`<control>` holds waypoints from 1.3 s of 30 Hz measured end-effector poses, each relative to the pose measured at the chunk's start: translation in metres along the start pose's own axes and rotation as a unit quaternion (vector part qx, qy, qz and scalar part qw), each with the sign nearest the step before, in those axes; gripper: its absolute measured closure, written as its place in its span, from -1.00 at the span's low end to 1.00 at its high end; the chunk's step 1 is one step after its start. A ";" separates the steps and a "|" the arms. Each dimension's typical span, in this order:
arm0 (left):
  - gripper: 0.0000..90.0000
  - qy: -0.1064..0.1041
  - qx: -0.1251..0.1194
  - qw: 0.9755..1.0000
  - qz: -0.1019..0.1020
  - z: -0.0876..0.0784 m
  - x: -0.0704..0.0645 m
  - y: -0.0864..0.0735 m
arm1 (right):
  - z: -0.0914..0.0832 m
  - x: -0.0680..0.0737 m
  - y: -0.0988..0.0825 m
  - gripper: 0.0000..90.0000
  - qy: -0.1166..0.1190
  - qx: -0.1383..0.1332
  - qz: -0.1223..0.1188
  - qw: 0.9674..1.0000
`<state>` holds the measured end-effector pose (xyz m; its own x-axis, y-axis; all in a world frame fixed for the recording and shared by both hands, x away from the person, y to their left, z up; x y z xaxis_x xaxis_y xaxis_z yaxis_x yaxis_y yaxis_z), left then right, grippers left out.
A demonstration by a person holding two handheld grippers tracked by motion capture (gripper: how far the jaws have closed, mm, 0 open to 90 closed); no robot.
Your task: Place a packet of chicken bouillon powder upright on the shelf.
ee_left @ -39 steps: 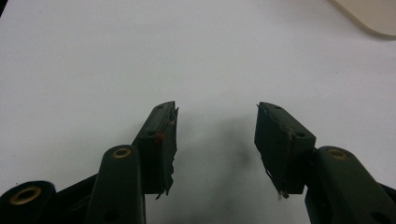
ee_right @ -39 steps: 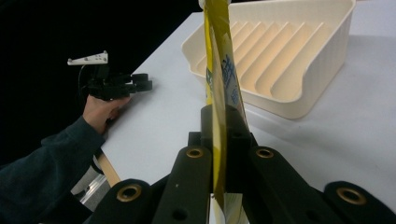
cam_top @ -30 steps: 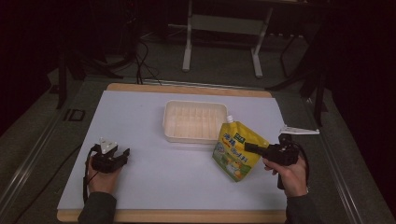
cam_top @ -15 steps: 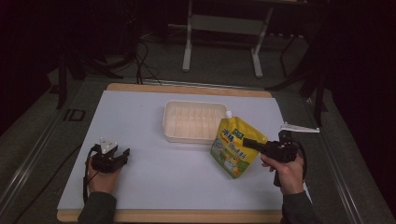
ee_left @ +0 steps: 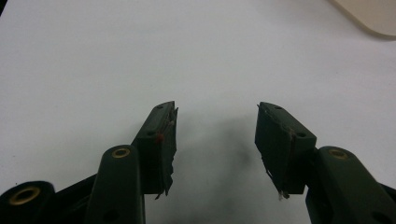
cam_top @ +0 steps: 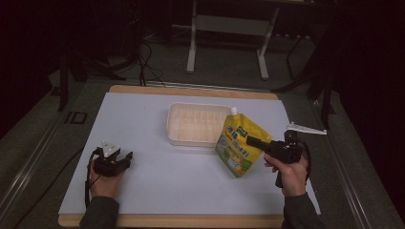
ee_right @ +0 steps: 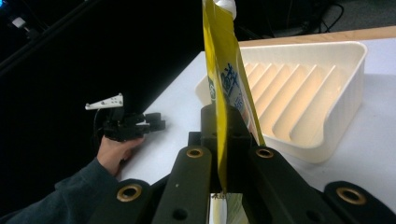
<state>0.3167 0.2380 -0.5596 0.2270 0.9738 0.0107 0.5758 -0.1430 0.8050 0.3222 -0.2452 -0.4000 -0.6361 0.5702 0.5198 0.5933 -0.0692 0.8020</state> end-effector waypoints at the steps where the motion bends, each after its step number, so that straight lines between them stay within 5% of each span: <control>1: 0.06 0.000 0.000 1.000 0.000 0.000 0.000 0.000 | 0.000 0.001 0.000 1.00 0.001 -0.002 0.001 1.000; 25: 0.05 0.001 -0.001 1.000 0.000 0.000 0.000 0.000 | 0.014 0.003 0.020 1.00 -0.023 -0.069 0.009 0.997; 39: 0.05 0.001 -0.001 1.000 -0.001 0.000 0.000 0.000 | 0.031 0.004 0.027 1.00 -0.037 -0.079 0.009 0.996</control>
Point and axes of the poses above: each handheld gripper's, and its own axes: z roughly forward along the jaws, y roughly out of its top, x roughly to its left, the point moved 3 cm from there along z, roughly forward along the jaws, and after that the axes turned 2 degrees about -x, right-handed, at the moved point
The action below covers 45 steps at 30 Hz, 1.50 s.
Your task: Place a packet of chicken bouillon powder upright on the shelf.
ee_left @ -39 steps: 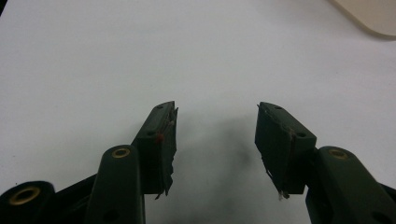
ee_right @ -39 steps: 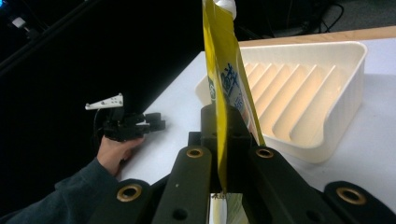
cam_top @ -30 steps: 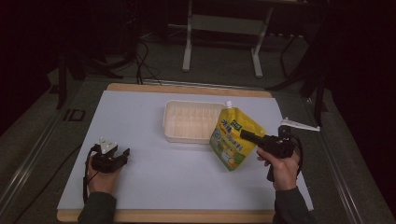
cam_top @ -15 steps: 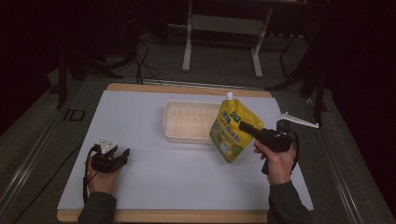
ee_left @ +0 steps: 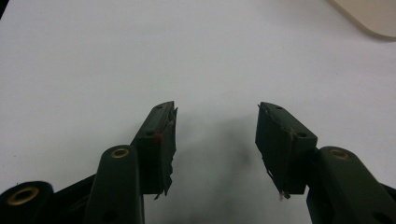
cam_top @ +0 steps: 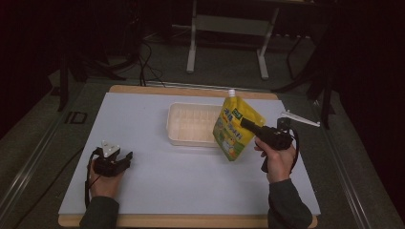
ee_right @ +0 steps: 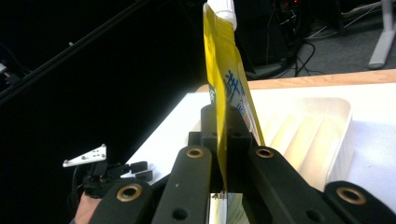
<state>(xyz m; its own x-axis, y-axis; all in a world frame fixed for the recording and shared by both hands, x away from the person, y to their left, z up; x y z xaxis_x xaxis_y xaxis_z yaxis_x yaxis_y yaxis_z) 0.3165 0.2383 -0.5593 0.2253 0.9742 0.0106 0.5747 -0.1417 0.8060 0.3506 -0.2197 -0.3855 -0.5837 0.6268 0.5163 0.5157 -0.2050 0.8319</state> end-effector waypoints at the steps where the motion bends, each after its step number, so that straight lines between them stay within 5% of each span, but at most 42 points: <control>1: 0.05 0.000 0.001 1.000 0.000 0.000 0.000 0.000 | 0.001 0.000 0.000 1.00 0.000 0.001 0.000 1.000; 45: 0.05 -0.001 0.000 1.000 -0.002 0.000 0.000 0.000 | 0.027 -0.001 0.011 1.00 -0.056 -0.050 0.009 0.997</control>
Point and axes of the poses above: each handheld gripper's, and its own axes: z roughly forward along the jaws, y roughly out of its top, x roughly to its left, the point moved 3 cm from there along z, roughly forward along the jaws, and after that the axes turned 2 degrees about -x, right-handed, at the moved point
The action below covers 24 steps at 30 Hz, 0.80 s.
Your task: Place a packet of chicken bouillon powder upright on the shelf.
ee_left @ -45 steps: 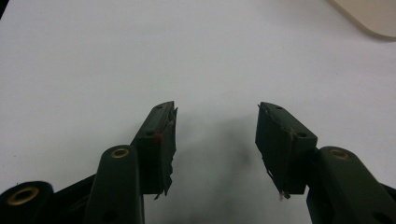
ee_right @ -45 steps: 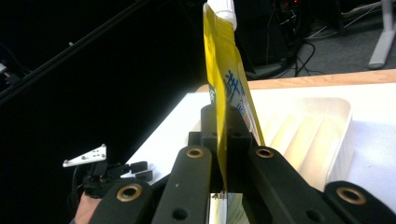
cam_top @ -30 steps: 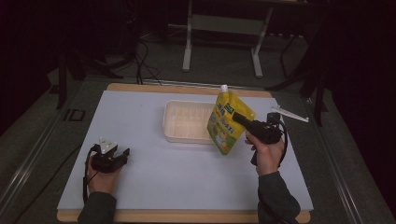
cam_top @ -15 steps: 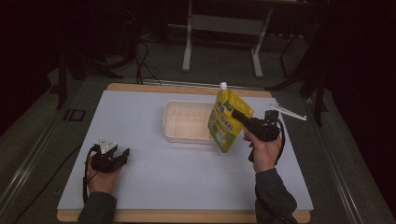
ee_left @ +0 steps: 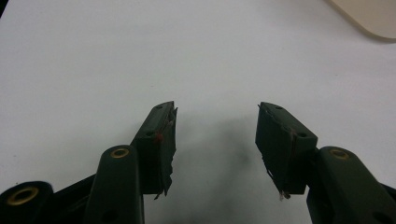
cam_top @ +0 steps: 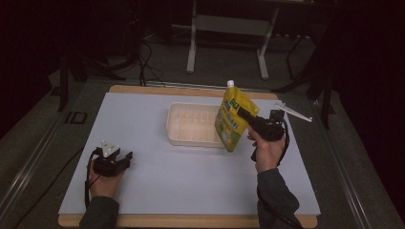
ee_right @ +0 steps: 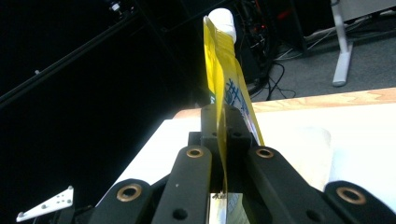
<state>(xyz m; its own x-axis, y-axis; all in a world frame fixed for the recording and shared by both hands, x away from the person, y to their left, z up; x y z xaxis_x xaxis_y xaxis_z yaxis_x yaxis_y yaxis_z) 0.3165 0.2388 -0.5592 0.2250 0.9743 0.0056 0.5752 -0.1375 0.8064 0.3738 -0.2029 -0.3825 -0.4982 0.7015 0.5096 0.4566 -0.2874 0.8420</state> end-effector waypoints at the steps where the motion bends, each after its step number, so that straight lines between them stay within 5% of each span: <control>1: 0.05 0.000 0.000 1.000 0.000 0.000 0.000 0.000 | 0.001 0.000 0.000 1.00 -0.002 -0.001 0.001 1.000; 24: 0.05 -0.001 0.000 1.000 0.000 0.000 0.000 0.000 | 0.017 0.000 0.000 1.00 -0.031 -0.045 0.010 0.998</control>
Point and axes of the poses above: each handheld gripper's, and its own axes: z roughly forward along the jaws, y roughly out of its top, x roughly to its left, the point moved 3 cm from there along z, roughly forward along the jaws, and after that the axes turned 2 degrees about -x, right-handed, at the moved point
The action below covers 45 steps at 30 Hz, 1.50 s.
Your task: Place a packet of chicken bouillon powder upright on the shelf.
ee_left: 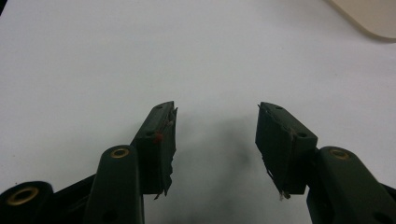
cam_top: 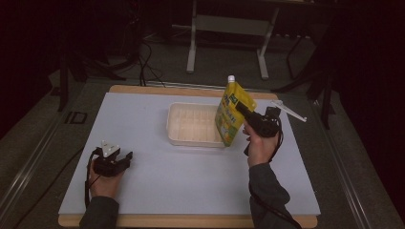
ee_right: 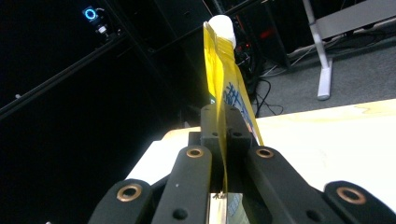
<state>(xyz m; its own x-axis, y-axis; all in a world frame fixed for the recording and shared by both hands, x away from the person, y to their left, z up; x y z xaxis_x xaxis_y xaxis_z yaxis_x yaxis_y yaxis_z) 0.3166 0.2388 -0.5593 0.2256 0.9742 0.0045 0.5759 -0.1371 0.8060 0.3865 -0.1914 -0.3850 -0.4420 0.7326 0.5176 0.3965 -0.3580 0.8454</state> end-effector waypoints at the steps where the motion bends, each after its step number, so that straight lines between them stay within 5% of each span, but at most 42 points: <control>1: 0.05 0.000 0.000 1.000 0.000 0.000 0.000 0.000 | 0.001 0.000 0.000 1.00 -0.001 -0.002 0.000 1.000; 45: 0.05 0.001 -0.003 1.000 -0.004 0.000 0.000 0.000 | 0.028 0.006 -0.007 1.00 -0.052 -0.043 -0.005 0.998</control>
<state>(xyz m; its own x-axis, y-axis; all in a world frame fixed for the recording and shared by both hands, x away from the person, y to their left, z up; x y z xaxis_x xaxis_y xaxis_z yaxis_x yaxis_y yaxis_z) 0.3166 0.2390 -0.5591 0.2206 0.9754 -0.0007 0.5722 -0.1289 0.8099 0.4037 -0.1682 -0.3920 -0.3577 0.7908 0.4967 0.3204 -0.3957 0.8607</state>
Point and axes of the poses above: each handheld gripper's, and its own axes: z roughly forward along the jaws, y roughly out of its top, x roughly to its left, the point moved 3 cm from there along z, roughly forward along the jaws, and after that the axes turned 2 degrees about -x, right-handed, at the moved point
